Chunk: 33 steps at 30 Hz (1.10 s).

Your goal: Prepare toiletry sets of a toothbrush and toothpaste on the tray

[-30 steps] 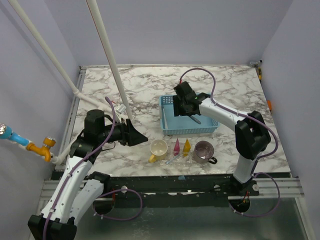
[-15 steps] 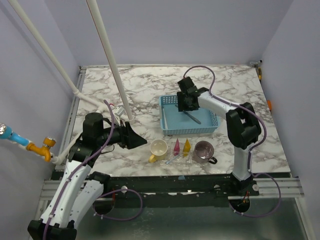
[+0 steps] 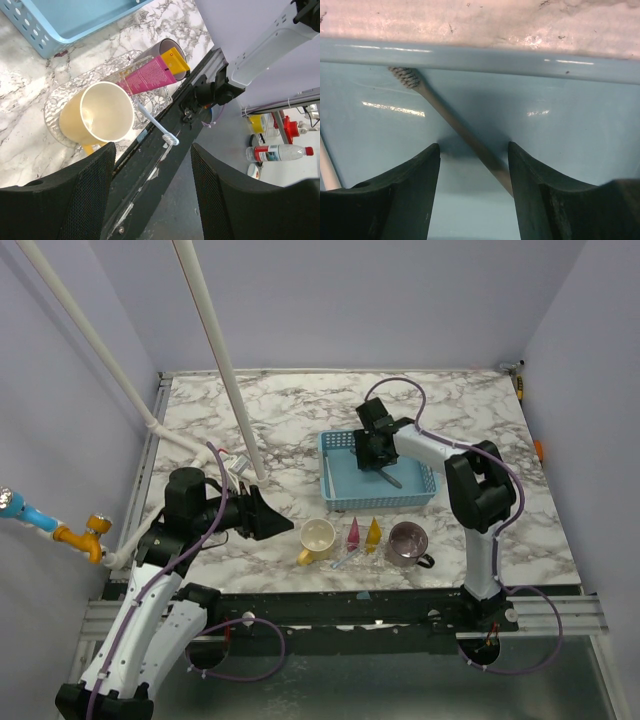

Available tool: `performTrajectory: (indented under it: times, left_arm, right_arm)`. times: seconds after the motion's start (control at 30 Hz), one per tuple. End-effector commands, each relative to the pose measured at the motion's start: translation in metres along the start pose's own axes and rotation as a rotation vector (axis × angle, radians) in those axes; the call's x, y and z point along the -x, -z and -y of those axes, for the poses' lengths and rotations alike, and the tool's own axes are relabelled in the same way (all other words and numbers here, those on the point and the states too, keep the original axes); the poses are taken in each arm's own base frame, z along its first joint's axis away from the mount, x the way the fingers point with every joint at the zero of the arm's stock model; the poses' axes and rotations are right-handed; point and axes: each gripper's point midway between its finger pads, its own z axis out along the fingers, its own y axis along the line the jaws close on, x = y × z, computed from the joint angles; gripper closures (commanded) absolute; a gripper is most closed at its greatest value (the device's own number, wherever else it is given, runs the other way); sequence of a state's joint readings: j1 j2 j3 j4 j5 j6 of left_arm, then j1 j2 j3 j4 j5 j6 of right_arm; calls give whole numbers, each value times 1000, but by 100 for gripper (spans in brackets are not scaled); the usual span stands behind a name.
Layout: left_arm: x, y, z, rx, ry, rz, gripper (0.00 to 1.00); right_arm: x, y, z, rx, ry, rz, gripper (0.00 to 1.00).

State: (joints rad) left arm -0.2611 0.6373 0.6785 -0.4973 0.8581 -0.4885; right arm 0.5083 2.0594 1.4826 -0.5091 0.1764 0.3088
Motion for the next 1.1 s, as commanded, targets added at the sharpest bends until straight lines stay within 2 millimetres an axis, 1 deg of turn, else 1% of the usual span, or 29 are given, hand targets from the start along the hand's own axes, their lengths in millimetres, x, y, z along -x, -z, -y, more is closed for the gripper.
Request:
performTrajectory:
  times: [0.0, 0.13, 0.3, 0.4, 0.6, 0.67, 0.73, 0.87, 1.07]
  left_arm:
    - [0, 1, -1, 1, -25, 13, 38]
    - [0, 2, -1, 0, -27, 16, 38]
    - [0, 2, 0, -1, -27, 16, 38]
    - [0, 2, 0, -2, -27, 15, 38]
    - [0, 2, 0, -2, -29, 17, 38]
    - [0, 2, 0, -3, -29, 16, 38]
    - [0, 2, 0, -3, -28, 16, 38]
    - [0, 2, -1, 0, -28, 17, 38]
    - [0, 2, -1, 1, -28, 17, 38]
  right_arm:
    - [-28, -17, -2, 42, 19, -86, 41]
    - [-38, -21, -6, 71, 21, -118, 47]
    - [-47, -22, -8, 89, 16, -137, 65]
    - [-48, -21, -10, 102, 17, -138, 72]
    - [-49, -19, -14, 125, 16, -144, 99]
    - [-47, -17, -14, 130, 19, -138, 100]
    - [-44, -11, -23, 183, 22, -127, 99]
    - [-33, 4, -34, 252, 23, -81, 99]
    - [-20, 25, -42, 310, 27, -34, 100]
